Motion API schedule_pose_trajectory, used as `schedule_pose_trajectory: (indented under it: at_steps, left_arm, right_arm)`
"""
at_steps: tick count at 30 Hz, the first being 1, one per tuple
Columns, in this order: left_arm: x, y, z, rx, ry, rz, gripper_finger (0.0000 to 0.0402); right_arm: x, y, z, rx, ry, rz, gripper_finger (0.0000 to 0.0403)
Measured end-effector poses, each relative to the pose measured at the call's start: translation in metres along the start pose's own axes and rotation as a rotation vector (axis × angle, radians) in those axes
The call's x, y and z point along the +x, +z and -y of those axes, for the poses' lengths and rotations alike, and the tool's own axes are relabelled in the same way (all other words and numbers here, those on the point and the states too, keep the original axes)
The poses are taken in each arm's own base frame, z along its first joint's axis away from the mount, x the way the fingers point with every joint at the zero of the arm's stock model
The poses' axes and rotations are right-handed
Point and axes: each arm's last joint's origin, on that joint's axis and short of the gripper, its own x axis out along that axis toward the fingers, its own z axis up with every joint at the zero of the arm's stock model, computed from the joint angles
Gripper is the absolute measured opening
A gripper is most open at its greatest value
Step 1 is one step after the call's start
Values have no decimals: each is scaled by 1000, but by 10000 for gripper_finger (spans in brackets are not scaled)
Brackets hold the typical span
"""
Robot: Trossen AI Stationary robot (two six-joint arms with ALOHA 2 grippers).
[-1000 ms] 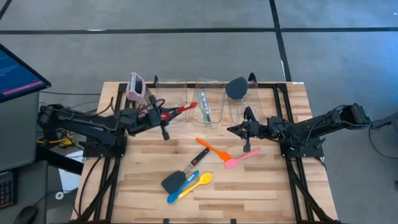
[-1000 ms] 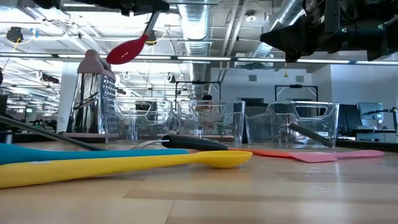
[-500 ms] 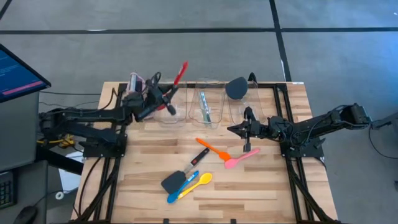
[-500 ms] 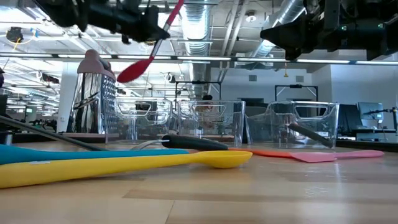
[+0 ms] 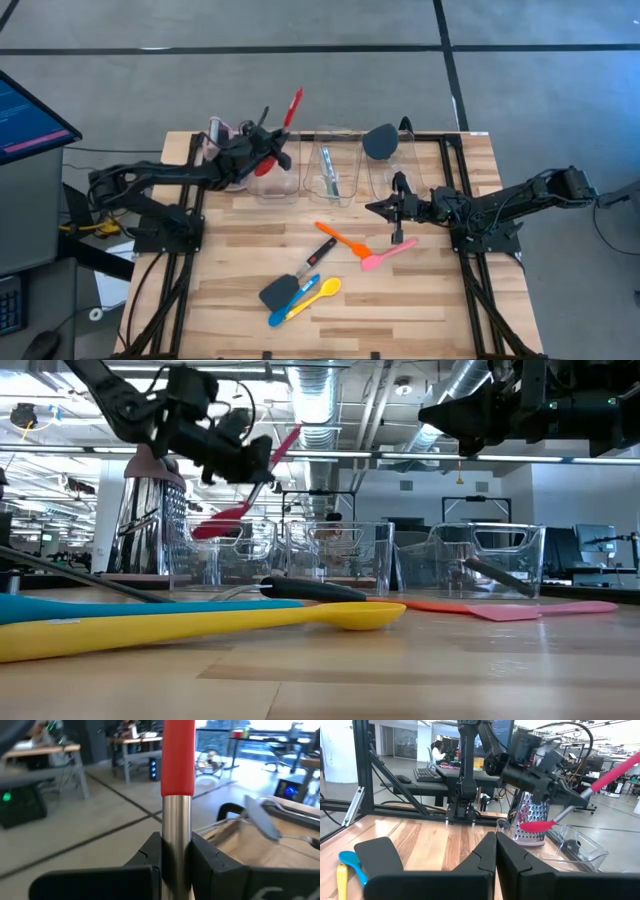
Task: Pick & Place Kitchen Items
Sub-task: Put the red serving spoon into the left transparent bin
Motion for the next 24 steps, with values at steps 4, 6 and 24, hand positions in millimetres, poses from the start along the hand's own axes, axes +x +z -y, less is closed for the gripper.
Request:
schedule_pose_trajectory:
  at_steps: [4,6,24]
  left_arm:
    - [9,-10,-8,-56,40,-34,31]
    - [12,-14,-10,-75,55,-50,31]
    - [26,-58,-8,-155,158,-207,31]
  right_arm:
    - [0,0,0,0,0,0,0]
    - [0,0,0,0,0,0,0]
    - [0,-1,0,-1,1,-5,0]
